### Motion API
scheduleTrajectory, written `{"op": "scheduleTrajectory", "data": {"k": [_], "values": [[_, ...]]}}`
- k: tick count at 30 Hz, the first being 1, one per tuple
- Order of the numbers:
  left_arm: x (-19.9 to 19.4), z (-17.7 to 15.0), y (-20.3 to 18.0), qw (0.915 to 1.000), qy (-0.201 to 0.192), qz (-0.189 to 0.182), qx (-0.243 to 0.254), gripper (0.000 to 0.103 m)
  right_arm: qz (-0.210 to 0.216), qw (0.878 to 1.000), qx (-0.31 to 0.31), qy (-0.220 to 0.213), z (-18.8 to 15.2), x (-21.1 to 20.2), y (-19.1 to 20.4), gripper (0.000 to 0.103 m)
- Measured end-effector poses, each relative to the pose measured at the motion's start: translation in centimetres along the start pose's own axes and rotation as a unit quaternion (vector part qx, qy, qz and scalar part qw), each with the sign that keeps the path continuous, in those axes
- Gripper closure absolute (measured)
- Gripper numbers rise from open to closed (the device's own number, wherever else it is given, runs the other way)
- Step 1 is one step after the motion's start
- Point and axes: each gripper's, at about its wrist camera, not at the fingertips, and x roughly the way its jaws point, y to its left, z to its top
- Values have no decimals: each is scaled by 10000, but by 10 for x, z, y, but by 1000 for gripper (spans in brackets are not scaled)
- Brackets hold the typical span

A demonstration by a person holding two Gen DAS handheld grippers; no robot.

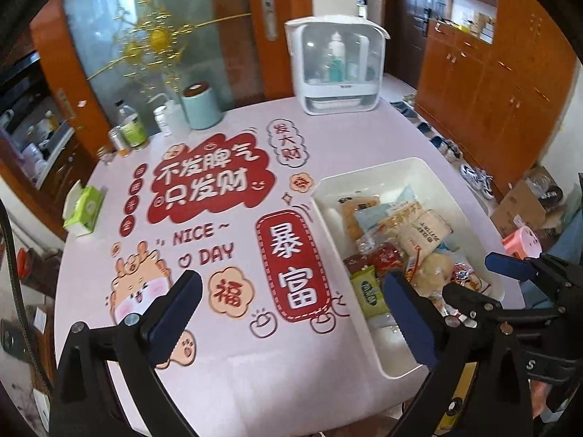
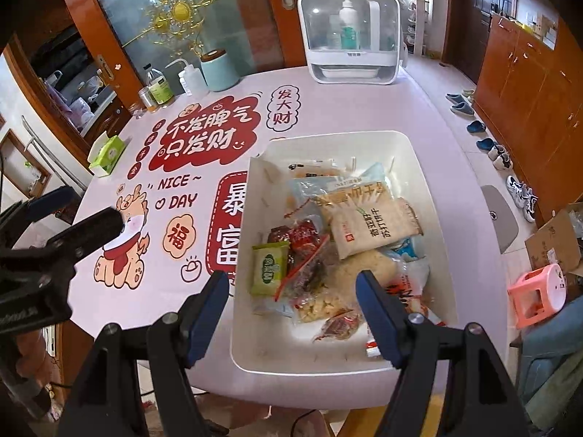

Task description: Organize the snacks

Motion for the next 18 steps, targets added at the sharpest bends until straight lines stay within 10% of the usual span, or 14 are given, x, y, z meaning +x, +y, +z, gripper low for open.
{"op": "scheduleTrajectory", "data": {"k": [18], "values": [[-24,-43,39,9923,37,560,-1109,3,248,9989,6,-404,2,-23,34,30]]}}
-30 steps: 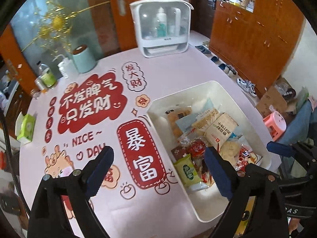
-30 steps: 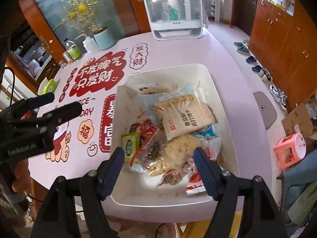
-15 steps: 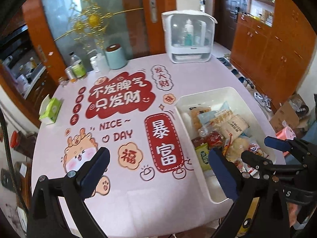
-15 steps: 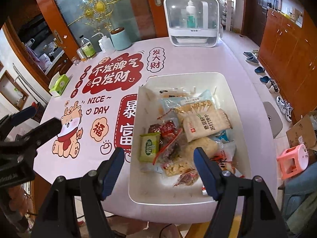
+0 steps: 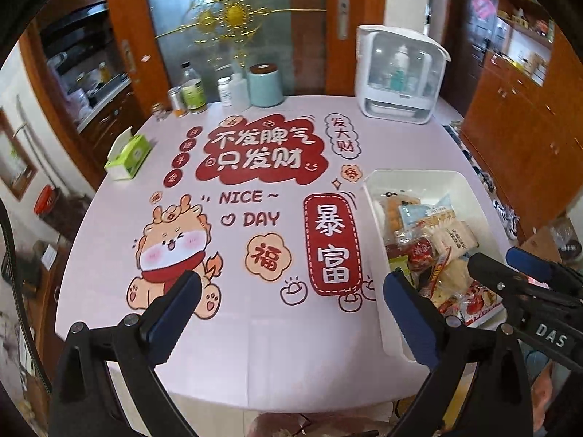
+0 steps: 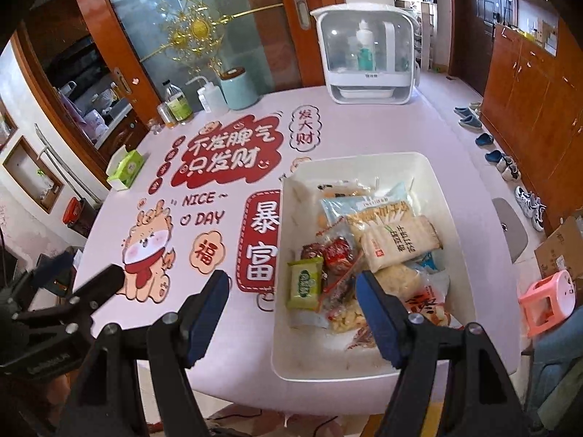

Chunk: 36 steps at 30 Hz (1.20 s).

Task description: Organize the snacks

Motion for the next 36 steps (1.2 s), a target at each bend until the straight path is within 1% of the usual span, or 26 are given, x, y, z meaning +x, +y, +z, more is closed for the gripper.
{"op": "scheduleTrajectory", "data": {"k": [6,13,36], "values": [[-4,-2,11,9998,-90,75,-187,3,-110,9995,-238,-156,0,-7,18,30],[-5,0,12,9996,-133,115,-210,3,-201,9989,-349,-240,5,-10,27,30],[-3,11,5,9997,-213,82,-106,3,-314,9983,-368,-331,9,-14,28,30]]}}
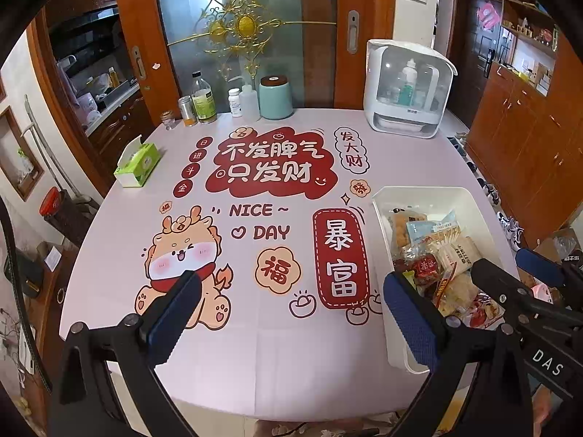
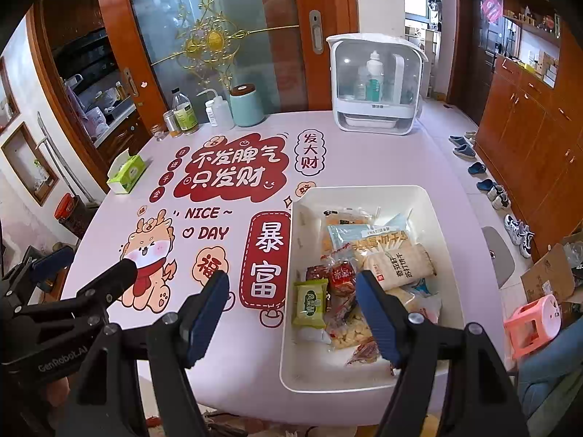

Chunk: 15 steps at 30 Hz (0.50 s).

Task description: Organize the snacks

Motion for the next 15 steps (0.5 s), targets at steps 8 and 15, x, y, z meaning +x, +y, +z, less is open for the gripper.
{"op": "scheduleTrajectory", "data": {"k": [8,15], "values": [[0,1,-2,10000,1,7,17,3,2,10000,2,-3,0,1,0,30],[1,1,-3,10000,2,14,4,3,2,10000,-1,6,1,1,0,30]]}}
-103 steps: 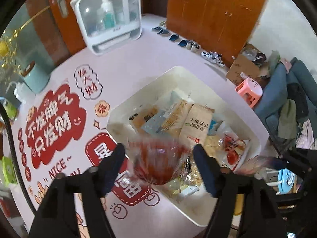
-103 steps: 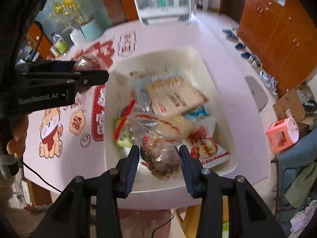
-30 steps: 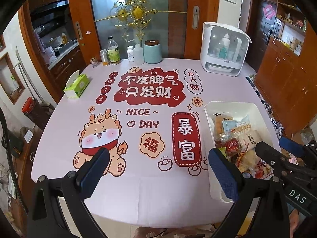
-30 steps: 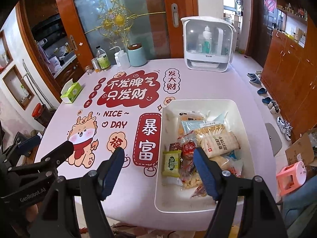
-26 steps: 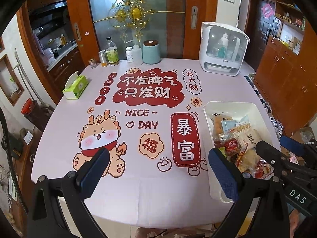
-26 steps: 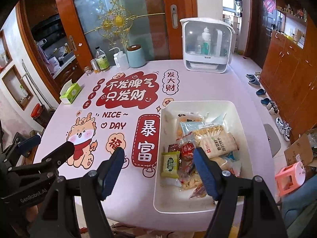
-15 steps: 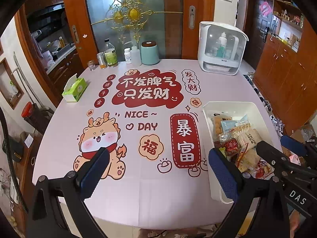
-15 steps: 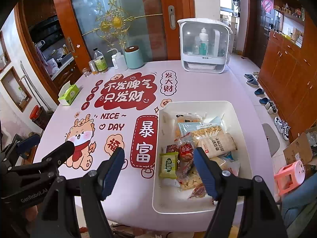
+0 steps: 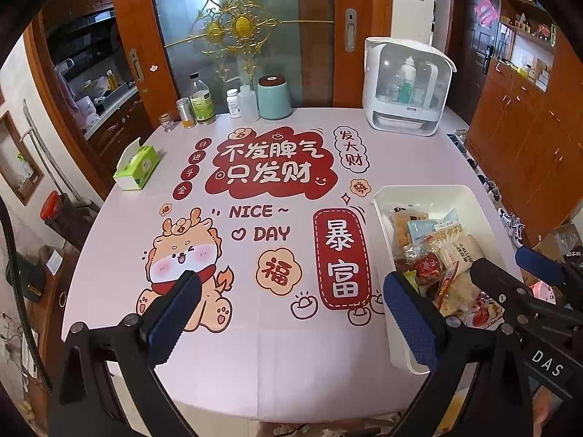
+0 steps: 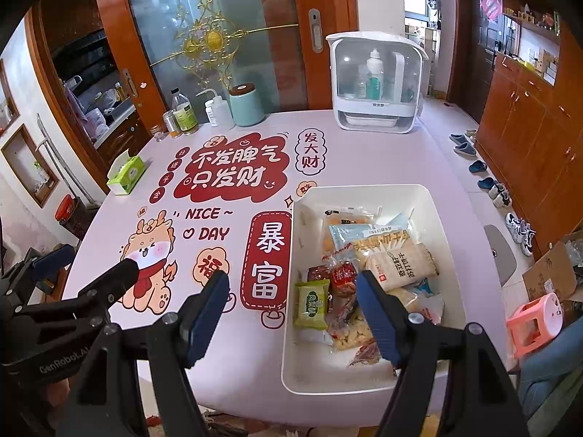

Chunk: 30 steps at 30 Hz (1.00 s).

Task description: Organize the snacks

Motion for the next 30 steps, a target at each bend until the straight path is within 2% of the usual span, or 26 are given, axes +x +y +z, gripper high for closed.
{"op": "scheduleTrajectory", "data": {"k": [30], "values": [[4,0,0,10000,53,-34,55,3,-9,10000,58,18,-4,3,-3,30]]}}
